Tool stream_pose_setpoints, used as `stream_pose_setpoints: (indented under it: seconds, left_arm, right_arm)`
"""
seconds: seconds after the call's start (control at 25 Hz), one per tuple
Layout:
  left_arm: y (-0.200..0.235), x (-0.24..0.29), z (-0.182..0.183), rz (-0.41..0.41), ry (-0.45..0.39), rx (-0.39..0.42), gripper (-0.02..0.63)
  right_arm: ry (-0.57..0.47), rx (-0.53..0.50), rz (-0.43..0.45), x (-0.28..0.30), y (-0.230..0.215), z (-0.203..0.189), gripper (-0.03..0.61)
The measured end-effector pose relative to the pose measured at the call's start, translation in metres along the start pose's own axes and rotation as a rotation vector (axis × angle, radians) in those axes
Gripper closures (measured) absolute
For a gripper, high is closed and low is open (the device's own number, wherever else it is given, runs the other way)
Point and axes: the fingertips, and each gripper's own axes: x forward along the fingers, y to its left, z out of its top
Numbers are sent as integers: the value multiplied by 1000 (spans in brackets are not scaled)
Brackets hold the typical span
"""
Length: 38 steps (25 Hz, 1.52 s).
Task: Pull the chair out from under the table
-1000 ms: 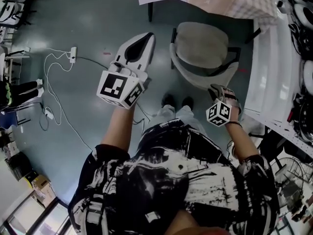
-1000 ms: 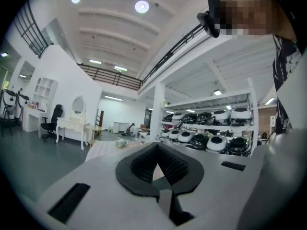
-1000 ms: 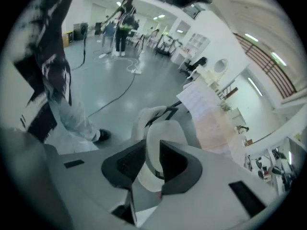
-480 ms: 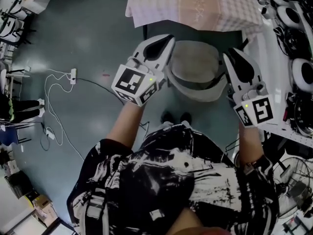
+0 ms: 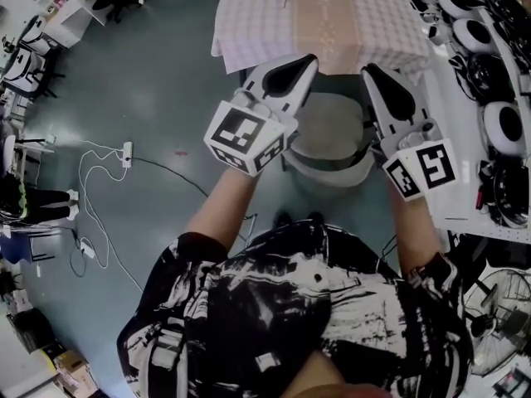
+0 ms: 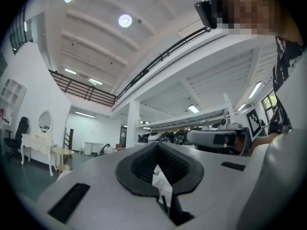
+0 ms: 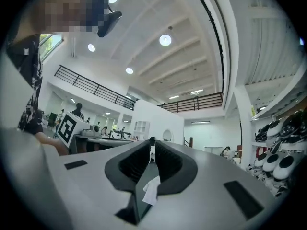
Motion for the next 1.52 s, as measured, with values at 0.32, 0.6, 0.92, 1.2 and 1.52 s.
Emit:
stream_pose_setpoints:
  seconds: [0.32, 0.6, 0.92, 1.2, 1.52]
  left_arm:
    - [-14, 10, 6, -24, -7, 8, 614]
    - [-8, 6, -2, -1, 17, 4, 614]
    - [-3, 2, -7, 10, 29, -5, 614]
    - [-1, 4, -13, 15, 34, -11, 614]
    - [2, 2, -16, 15, 39, -16, 614]
  right_arm:
    - [44, 9, -40, -4, -10, -11, 578]
    - [80, 41, -77, -6, -19, -27, 580]
    - [92, 45, -98, -6, -21, -33, 580]
    - [104, 47, -94, -6, -24, -39, 580]
    - [110, 49, -94, -4, -22, -41, 580]
